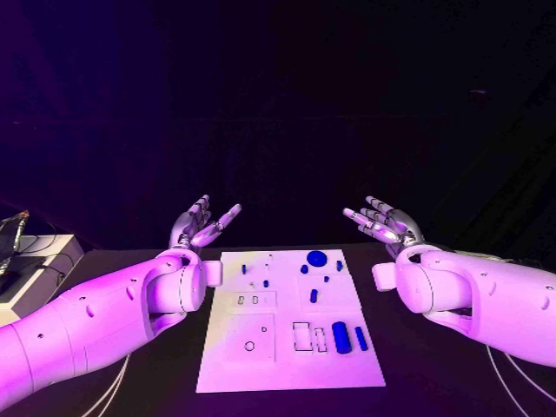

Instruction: Assemble the parts on the task board

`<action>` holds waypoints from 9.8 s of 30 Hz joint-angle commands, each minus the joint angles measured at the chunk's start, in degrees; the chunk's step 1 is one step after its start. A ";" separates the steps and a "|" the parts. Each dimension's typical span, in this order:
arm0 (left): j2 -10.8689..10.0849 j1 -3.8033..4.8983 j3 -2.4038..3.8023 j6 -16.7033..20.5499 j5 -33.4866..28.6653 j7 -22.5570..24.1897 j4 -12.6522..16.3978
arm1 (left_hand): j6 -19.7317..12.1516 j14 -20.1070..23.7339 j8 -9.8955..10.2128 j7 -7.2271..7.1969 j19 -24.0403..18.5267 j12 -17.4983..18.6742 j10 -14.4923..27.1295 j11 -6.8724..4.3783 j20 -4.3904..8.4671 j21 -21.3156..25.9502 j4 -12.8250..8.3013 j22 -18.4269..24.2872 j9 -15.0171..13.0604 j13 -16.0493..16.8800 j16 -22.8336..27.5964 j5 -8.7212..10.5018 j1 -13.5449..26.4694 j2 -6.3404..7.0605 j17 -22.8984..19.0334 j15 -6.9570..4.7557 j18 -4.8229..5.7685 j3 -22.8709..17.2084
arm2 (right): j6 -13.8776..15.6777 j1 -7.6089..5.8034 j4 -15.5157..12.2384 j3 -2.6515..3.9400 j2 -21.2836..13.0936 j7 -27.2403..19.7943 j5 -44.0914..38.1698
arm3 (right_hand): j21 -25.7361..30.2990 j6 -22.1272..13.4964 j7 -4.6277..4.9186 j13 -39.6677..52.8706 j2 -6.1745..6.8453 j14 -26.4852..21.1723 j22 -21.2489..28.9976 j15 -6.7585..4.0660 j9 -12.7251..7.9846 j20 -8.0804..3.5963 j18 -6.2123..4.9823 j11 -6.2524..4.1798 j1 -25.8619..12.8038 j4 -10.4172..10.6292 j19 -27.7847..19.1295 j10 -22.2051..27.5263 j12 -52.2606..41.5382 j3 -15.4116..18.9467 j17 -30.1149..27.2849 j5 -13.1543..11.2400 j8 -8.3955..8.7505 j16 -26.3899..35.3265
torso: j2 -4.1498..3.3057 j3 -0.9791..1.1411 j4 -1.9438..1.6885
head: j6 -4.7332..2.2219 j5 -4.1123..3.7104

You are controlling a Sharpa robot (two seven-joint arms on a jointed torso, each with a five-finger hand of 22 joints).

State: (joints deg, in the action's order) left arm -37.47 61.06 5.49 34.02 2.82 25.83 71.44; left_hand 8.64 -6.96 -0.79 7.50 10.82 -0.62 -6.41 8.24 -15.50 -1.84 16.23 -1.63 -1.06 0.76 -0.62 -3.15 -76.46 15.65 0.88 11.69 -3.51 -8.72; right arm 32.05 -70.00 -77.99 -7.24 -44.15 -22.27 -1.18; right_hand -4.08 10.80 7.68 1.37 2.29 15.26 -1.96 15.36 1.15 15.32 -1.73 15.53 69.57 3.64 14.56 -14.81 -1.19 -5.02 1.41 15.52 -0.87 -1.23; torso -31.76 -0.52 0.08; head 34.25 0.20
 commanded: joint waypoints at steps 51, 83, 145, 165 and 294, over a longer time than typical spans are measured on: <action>-12.59 -1.82 0.79 -13.80 11.68 -4.88 18.62 | 56.55 -66.21 -2.99 0.22 45.13 -2.90 -66.87 -4.32 15.39 -46.20 -13.84 -24.28 -2.88 2.84 -29.70 0.06 -2.08 -13.63 32.68 -11.50 -2.29 -2.76 | -9.08 -2.72 9.01 -0.26 5.49 21.02 -80.36 | -51.48 52.59 0.54 2.15 2.15 65.24 -36.86 -16.52 2.89 -17.80 -6.10 -10.69 4.47 -12.93 62.54 -53.54 -2.43 -8.24 37.37 1.49 -2.67 -58.95 | -6.32 -1.45 -4.21 | 1.60 -3.72; -13.62 -1.83 1.01 -15.07 11.46 -5.52 20.33 | 55.60 -65.73 -2.99 0.48 44.23 -2.90 -65.69 -3.79 14.31 -44.12 -13.14 -22.32 -2.86 2.83 -25.83 0.09 -1.14 -13.31 29.62 -10.85 -2.50 -2.44 | -13.81 -3.04 12.63 -0.20 9.07 29.32 -95.76 | -42.94 51.55 -0.19 2.06 6.05 65.29 -37.91 -15.08 2.73 -15.82 -12.28 -9.26 6.97 -8.74 68.35 -46.18 -2.25 -5.20 33.23 -0.04 -2.67 -62.25 | -9.34 -2.20 -7.03 | 1.70 -6.52; -13.64 -2.07 1.00 -16.06 11.46 -6.67 18.65 | 55.10 -65.65 -2.99 0.65 44.39 -2.92 -65.17 -3.60 14.24 -43.73 -12.77 -21.68 -2.86 2.84 -25.58 0.11 -1.14 -13.63 29.23 -10.71 -2.45 -1.75 | -1.21 -3.06 11.02 0.73 8.71 31.46 -94.06 | -41.87 59.22 -1.44 2.16 -0.63 65.36 -55.23 -17.69 3.60 -18.41 -8.83 -12.88 4.67 -14.04 70.24 -59.54 -2.17 -17.59 35.38 2.16 -2.92 -62.98 | -11.46 -2.71 -7.88 | 0.50 -7.03; -13.37 -2.07 1.01 -16.33 11.48 -6.69 19.12 | 55.05 -65.63 -2.99 0.66 44.39 -2.91 -65.10 -3.58 14.23 -43.71 -12.82 -21.61 -2.86 2.83 -25.58 0.10 -1.19 -13.66 29.19 -10.70 -2.45 -1.64 | 2.46 -3.07 16.88 1.17 16.34 33.43 -94.72 | -38.83 59.04 -1.17 2.14 -0.98 65.73 -61.55 -17.58 3.41 -18.32 -8.73 -12.72 4.36 -15.03 71.29 -59.25 -2.16 -17.64 38.23 2.12 -2.89 -62.16 | -11.88 -3.12 -8.71 | 0.01 -7.56; -13.55 -2.23 1.10 -17.00 11.44 -7.01 18.69 | 54.61 -65.51 -2.98 0.79 44.33 -2.92 -64.69 -3.44 14.16 -43.82 -13.10 -21.16 -2.85 2.83 -25.65 0.10 -1.37 -13.78 28.94 -10.62 -2.49 -1.14 | -11.38 -5.15 12.12 2.09 2.22 34.23 -65.93 | -52.35 43.44 2.04 76.60 6.67 67.27 -79.72 -16.44 2.76 -17.09 -6.51 -12.17 7.60 -4.14 73.26 -59.60 -69.82 1.46 58.54 4.33 -4.10 -72.33 | -12.85 -3.39 -8.49 | -0.46 -8.29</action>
State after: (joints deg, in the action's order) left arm -51.14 58.83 6.55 18.05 14.22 18.50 90.02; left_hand 63.45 -72.36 -3.78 8.30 55.30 -3.49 -71.46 4.71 -1.02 -45.94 3.32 -22.84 -3.94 3.59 -26.57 -3.15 -77.91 2.08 29.89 0.72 -5.22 -10.05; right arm 22.46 -75.20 -66.01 -5.18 -42.12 11.39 -67.99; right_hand -56.40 54.72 8.95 74.93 9.04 82.23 -74.94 -1.20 3.86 -2.01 -7.18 3.53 77.49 -0.46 83.80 -73.07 -70.82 -3.74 59.93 19.65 -4.85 -73.34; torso -44.54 -3.93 -8.36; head 33.70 -8.04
